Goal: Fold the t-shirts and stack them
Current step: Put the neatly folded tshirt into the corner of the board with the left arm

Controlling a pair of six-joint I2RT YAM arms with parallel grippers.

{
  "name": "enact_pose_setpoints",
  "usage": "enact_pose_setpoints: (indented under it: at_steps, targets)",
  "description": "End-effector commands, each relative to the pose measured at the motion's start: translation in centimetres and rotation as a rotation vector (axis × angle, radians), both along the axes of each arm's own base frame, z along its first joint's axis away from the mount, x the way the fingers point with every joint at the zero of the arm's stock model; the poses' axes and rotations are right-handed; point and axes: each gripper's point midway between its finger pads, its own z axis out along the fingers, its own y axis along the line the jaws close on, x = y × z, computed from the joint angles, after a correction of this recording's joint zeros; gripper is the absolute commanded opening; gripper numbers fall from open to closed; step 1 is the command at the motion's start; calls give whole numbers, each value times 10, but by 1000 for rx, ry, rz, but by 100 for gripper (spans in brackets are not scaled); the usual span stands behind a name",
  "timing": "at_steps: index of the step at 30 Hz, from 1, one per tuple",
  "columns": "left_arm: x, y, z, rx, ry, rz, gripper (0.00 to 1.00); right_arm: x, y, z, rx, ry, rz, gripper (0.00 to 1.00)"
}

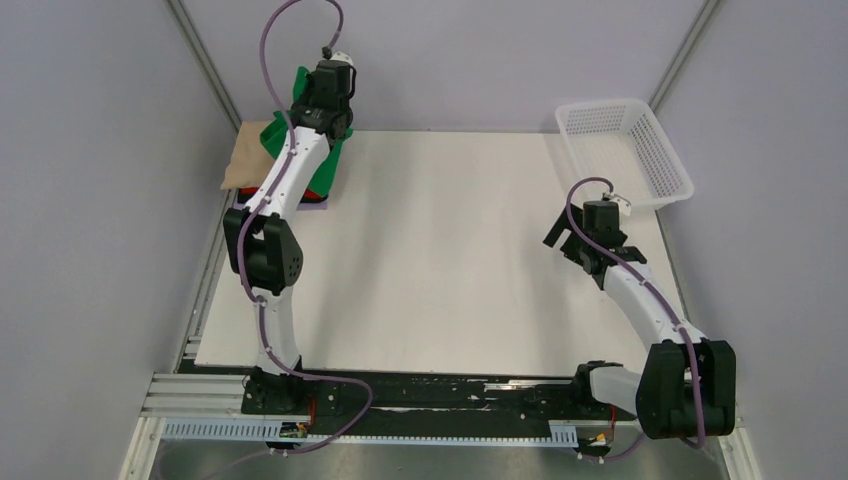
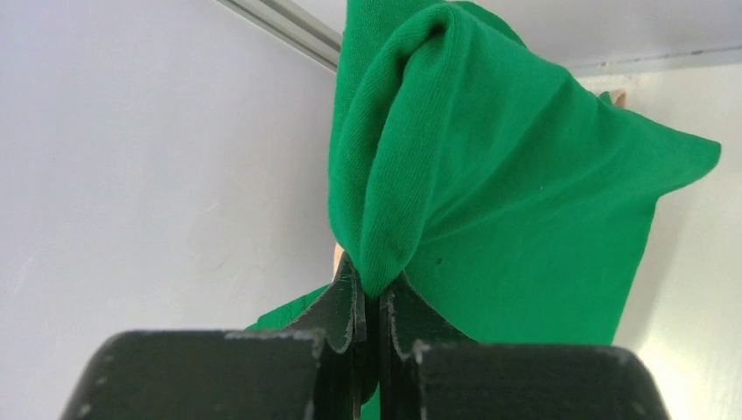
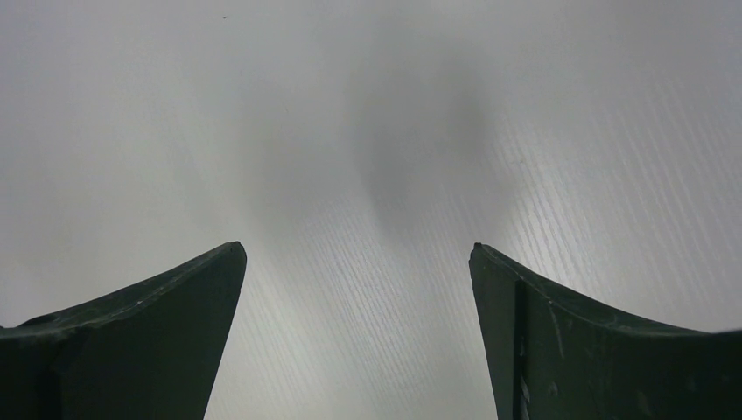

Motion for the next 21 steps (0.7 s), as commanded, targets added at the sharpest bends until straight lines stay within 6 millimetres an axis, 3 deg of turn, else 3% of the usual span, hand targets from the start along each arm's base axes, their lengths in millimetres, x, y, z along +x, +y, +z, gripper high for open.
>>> enact_pose_setpoints:
  at_steps: [1,4,11,21]
  targets:
    - [22,16,3,-44,-75,31,0,13,-5,17,-24,-33,-8,100]
    - [32,40,2,-66,-100,95,0,13,-3,17,-21,-25,2,100]
    - [46,88,-24,-124,-108,184,0,16,-6,21,-29,-24,-9,100]
    - [50,136,-75,-172,-70,272,0,21,2,23,-1,-15,26,100]
